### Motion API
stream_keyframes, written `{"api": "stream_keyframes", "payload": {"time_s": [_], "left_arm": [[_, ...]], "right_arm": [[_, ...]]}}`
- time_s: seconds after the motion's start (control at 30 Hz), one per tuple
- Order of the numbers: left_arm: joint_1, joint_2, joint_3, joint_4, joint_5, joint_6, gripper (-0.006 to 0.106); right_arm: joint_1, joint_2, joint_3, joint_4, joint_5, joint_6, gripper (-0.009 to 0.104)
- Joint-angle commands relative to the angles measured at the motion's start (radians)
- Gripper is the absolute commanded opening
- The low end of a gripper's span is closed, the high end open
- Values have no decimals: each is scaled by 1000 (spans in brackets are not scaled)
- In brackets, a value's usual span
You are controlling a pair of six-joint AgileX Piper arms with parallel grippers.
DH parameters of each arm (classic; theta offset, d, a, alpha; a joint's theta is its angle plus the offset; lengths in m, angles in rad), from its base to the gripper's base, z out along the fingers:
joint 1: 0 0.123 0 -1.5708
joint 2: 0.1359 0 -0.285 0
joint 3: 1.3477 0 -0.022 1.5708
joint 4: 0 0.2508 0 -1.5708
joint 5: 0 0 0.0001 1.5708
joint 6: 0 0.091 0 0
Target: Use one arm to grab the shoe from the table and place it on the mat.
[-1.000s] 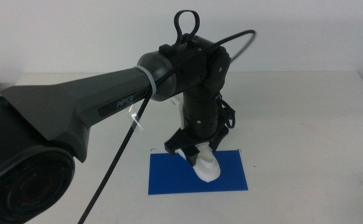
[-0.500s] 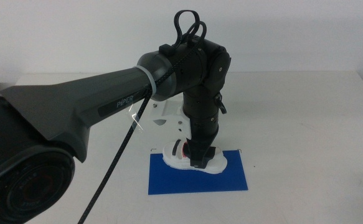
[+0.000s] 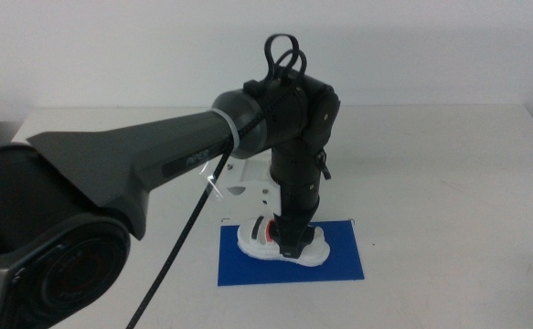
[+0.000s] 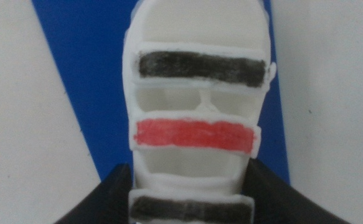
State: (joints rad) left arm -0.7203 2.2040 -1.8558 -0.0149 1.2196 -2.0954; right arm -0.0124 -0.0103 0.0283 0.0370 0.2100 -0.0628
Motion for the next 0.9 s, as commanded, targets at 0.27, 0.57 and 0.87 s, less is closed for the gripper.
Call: {"api": "stream_keyframes", "payload": {"time_s": [0.27, 0.57, 0.87], "left_arm": [[-3, -50, -28, -10, 76, -24, 79], [-3, -102, -60, -6, 80, -24, 94], [-3, -253, -138, 180, 88, 75, 94]], "right_arm": [[-2, -26, 5, -9, -77, -8, 64], [-2, -26, 5, -9, -77, -8, 64], [-2, -26, 5, -9, -77, -8, 64]]}}
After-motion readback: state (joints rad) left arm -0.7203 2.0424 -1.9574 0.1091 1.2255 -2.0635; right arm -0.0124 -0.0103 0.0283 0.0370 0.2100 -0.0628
